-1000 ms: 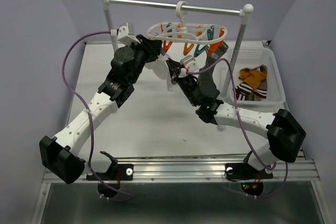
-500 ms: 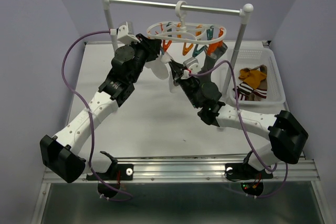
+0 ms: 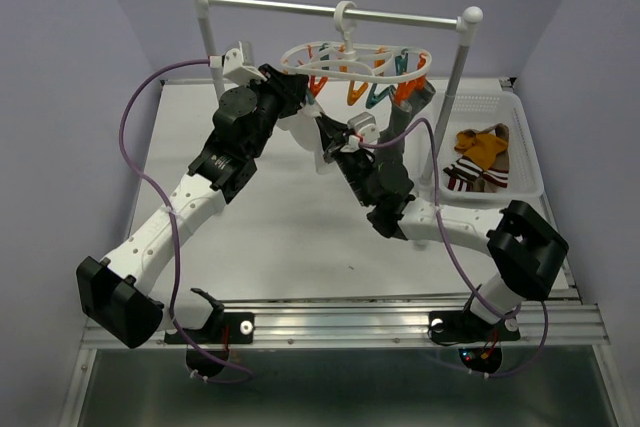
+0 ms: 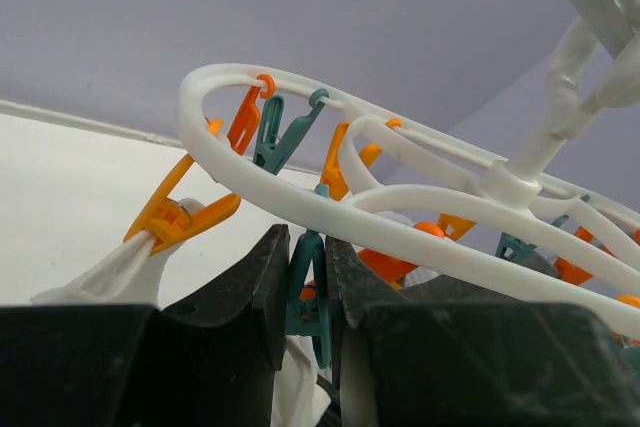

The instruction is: Clip the socks to the hanger

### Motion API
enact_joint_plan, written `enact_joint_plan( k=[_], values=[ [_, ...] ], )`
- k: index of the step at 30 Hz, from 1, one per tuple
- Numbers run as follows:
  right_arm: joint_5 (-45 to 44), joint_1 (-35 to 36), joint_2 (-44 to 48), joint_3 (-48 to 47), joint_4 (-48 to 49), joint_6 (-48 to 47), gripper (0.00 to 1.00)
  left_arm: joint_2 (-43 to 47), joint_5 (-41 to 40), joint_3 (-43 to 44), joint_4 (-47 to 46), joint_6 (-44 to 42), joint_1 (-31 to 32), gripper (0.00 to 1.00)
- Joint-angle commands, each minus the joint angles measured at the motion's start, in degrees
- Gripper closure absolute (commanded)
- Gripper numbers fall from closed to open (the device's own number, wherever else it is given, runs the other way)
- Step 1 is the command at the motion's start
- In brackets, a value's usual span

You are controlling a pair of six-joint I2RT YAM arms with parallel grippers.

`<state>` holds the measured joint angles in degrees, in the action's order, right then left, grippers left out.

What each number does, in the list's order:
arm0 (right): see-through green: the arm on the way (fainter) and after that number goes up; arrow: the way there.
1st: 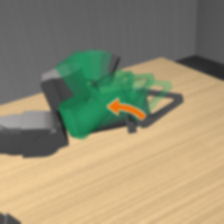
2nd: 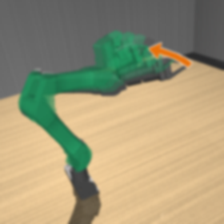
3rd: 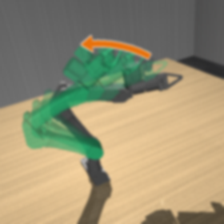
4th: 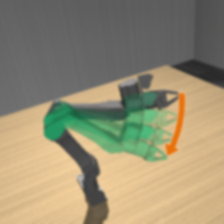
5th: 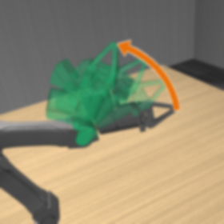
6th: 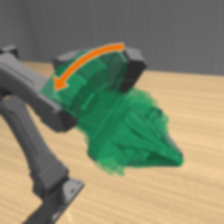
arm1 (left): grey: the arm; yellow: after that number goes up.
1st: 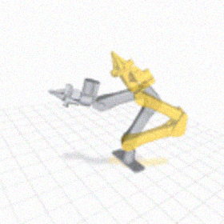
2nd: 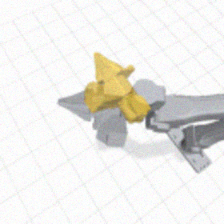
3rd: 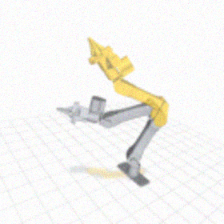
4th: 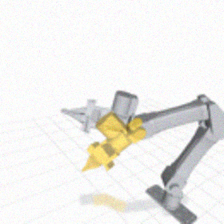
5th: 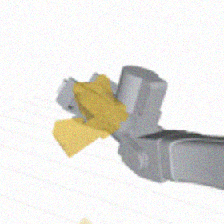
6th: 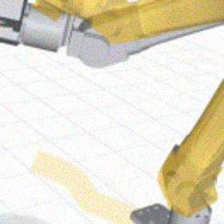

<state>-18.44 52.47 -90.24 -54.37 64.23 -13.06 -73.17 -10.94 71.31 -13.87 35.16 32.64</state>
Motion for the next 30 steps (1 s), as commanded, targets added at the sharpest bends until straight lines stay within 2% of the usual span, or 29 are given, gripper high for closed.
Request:
enact_joint_plan(
  k=[1,12,17,26,30],
  values=[
    [0.3,-0.5,-0.9,0.1,9.9,1.2,0.97,0.7,-1.4,2.8,-2.7,2.9,0.1,1.0],
    [-2.7,-0.5,-1.6,2.2,15.4,1.1,0.96,0.0,-1.1,3.4,-2.6,3.1,0.1,1.0],
    [-4.0,-0.5,-1.0,3.8,14.9,2.0,0.96,-0.1,-2.9,3.9,-2.2,2.9,0.1,1.0],
    [-7.7,-0.5,-1.7,0.8,10.3,4.1,0.96,-0.2,-2.5,4.1,-2.3,3.1,0.1,1.0],
    [-11.1,-0.5,-2.3,-4.0,4.2,7.9,0.96,-0.7,-2.4,4.1,-2.3,3.5,0.1,1.0]
  ],
)
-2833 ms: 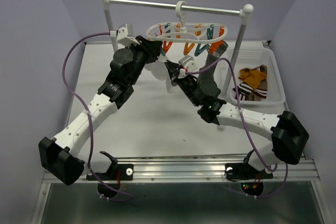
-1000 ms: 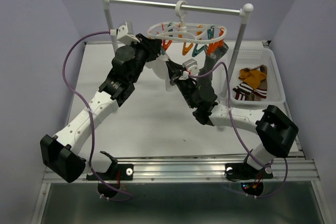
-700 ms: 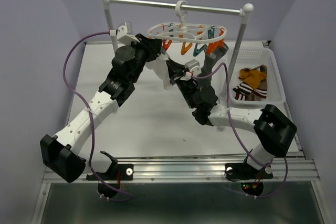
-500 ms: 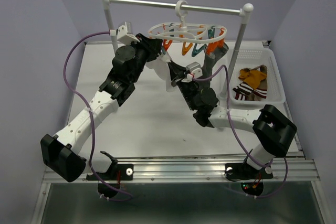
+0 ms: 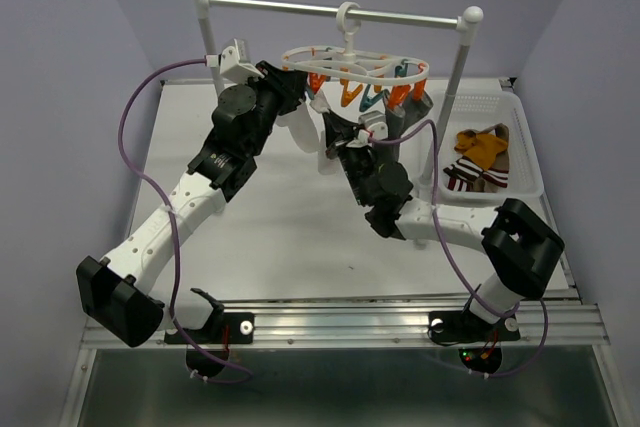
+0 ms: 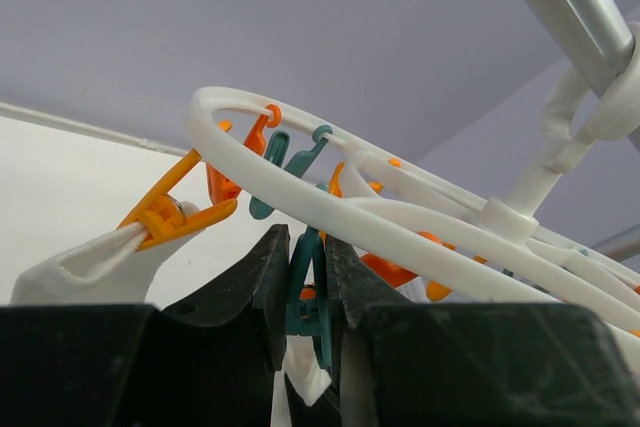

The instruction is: Clip the socks to the hanger

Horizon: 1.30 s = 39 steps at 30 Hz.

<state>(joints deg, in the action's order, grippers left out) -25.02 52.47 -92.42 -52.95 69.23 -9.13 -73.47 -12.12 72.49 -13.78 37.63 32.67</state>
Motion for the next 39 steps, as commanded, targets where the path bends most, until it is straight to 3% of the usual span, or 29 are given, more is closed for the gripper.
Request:
enact_joint_plan(
  k=[1,15,25,39],
  values=[
    [-5.0,-0.5,-0.4,-5.8,-0.7,4.7,0.95,-0.5,-1.2,2.9,-2.3,1.0,0.0,1.0],
    [-3.6,-0.5,-2.9,-12.8,-13.2,8.9,0.95,-1.0,-2.8,2.1,-4.1,2.5,0.1,1.0],
    [1.5,-0.5,-1.5,-9.6,-8.4,14.0,0.93,-0.7,-4.1,1.2,-4.9,3.2,0.2,1.0],
    [4.0,-0.5,0.8,-7.6,-6.0,13.2,0.93,-1.1,-7.0,0.8,-5.2,3.2,0.2,1.0]
  ],
)
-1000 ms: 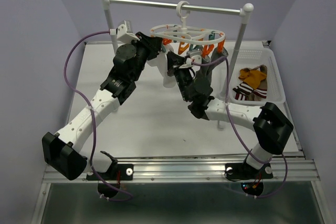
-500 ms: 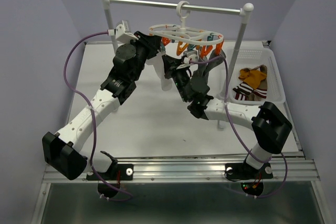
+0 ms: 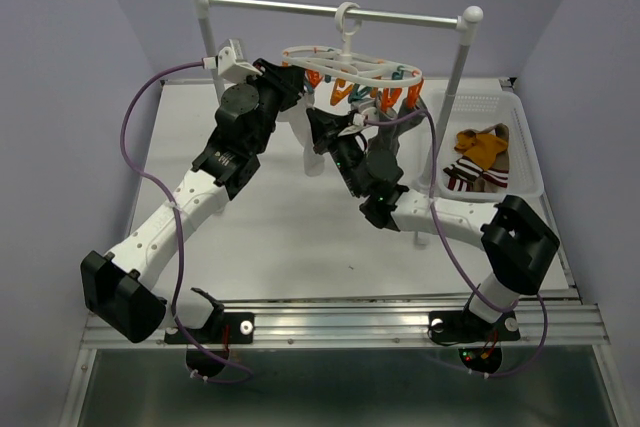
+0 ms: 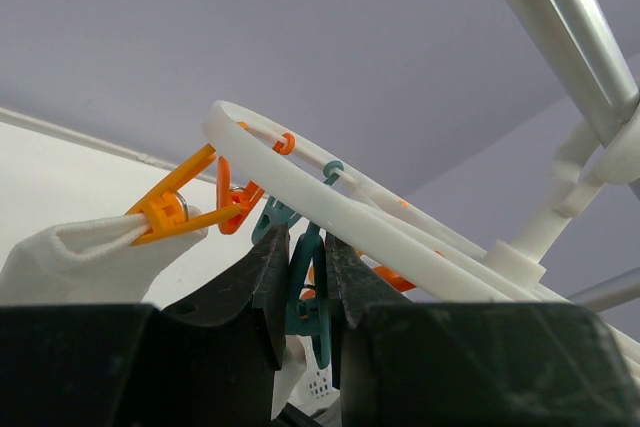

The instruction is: Clip the socks to the hanger

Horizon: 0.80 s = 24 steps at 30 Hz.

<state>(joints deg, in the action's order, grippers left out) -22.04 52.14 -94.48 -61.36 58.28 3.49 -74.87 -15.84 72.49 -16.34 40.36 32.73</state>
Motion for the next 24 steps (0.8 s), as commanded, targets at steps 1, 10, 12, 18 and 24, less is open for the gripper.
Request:
enact_joint_plan(
  k=[1,10,12,18,24],
  values=[
    [1.6,-0.2,3.1,0.7,4.0,0.2,0.94,0.3,-3.3,0.9,-2.7,0.2,0.1,1.0],
    [1.8,-0.2,3.7,0.5,3.2,-1.8,0.94,0.0,-3.2,1.3,-1.9,-1.1,0.2,1.0],
    [1.9,-0.2,3.5,0.1,3.4,-2.2,0.94,-0.3,-3.1,1.5,-1.4,-1.2,0.2,1.0],
    [2.2,-0.2,3.2,-1.3,2.6,-2.9,0.94,0.1,-3.3,1.6,-0.6,-1.6,0.3,1.0],
    [5.5,-0.2,2.8,-3.2,-0.8,-4.9,0.95,0.3,-4.2,1.6,0.0,-2.2,0.3,1.0]
  ],
)
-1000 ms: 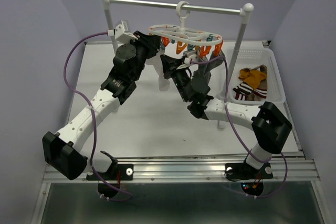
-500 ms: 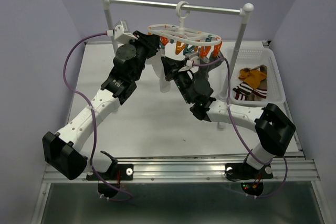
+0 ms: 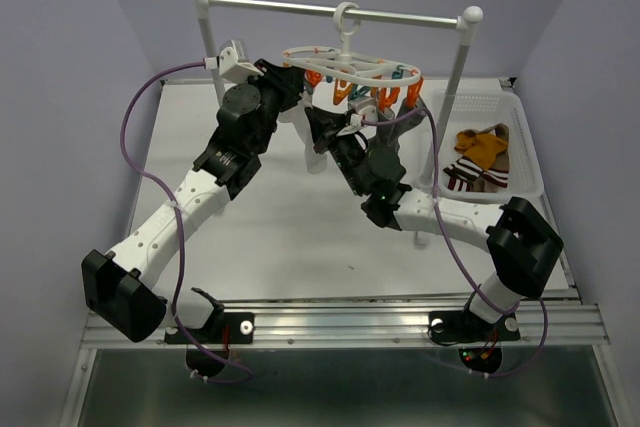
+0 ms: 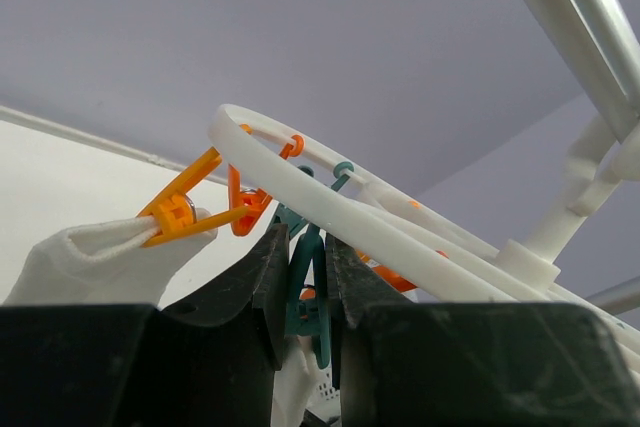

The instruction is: Clip the socks to the hanger

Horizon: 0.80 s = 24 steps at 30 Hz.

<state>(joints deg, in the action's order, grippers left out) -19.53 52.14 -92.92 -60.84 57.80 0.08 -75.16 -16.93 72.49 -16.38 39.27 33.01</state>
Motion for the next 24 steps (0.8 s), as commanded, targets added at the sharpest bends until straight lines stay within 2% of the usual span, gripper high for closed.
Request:
enact_joint_plan(
  k=[1,10,24],
  values=[
    [3.7,-0.2,1.2,-4.0,-0.4,-1.8,0.95,0.5,-3.1,1.6,0.1,-1.3,0.0,1.0],
    [5.8,-0.2,2.0,-3.8,-1.0,-1.6,0.95,0.7,-4.1,1.3,1.1,-2.1,0.0,1.0],
    [3.3,-0.2,1.5,-4.5,0.2,-3.3,0.95,3.3,-3.5,-0.7,-0.8,-5.0,0.0,1.0]
  ],
)
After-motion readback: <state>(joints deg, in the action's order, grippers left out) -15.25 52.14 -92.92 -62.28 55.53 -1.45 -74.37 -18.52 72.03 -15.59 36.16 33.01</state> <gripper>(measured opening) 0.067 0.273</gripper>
